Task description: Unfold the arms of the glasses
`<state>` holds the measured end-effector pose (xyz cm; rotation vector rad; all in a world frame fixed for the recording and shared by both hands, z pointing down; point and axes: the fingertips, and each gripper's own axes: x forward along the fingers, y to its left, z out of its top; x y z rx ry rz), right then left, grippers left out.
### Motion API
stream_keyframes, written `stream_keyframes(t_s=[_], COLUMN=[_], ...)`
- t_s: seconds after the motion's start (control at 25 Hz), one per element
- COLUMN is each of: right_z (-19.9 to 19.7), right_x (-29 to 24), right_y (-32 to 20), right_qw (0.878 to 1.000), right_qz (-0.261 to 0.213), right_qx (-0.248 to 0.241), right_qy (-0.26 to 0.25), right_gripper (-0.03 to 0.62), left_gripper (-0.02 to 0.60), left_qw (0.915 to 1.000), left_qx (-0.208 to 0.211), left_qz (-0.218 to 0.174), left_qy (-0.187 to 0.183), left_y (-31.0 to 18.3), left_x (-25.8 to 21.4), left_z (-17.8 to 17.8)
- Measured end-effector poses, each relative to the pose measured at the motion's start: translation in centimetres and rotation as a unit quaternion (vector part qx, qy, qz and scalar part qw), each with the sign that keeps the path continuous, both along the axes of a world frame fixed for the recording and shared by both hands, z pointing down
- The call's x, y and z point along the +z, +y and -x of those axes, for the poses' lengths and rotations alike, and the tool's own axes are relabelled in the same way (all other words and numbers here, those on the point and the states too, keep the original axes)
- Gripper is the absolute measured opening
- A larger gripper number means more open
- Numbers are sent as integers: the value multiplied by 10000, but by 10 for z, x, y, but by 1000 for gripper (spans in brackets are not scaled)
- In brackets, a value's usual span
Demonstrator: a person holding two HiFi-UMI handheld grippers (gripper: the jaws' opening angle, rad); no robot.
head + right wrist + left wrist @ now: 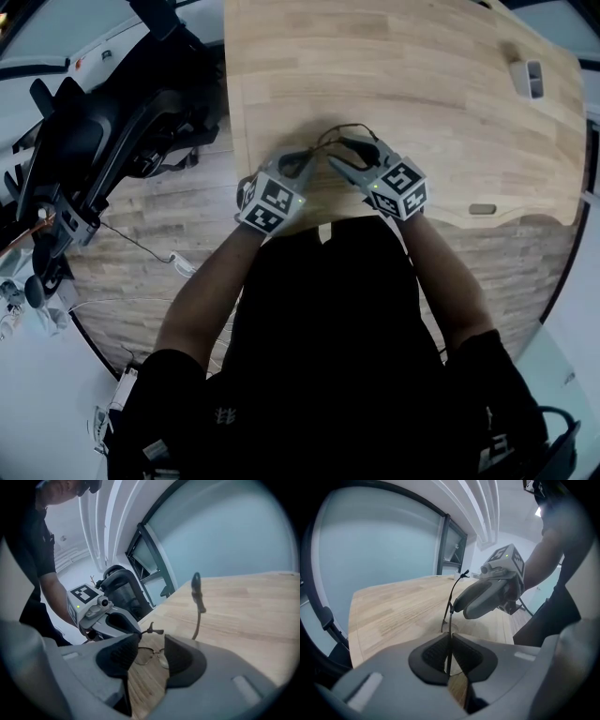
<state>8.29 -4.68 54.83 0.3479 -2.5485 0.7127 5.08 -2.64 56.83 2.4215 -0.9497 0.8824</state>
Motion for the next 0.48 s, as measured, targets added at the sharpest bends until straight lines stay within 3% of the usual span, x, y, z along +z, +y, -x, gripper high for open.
stream_keyframes(t_s=[0.48], right_z=[11], right_x=[-24], right_y=[10], right_qw=[9996], right_qz=[-218], right_qx=[-141], right_qy=[-97], right_gripper=[166], left_gripper=[80], left_qw=[9996], left_qx=[-74], left_qz=[-252], left_qy=[119], left_y=[11], left_x=[-16], left_z=[7])
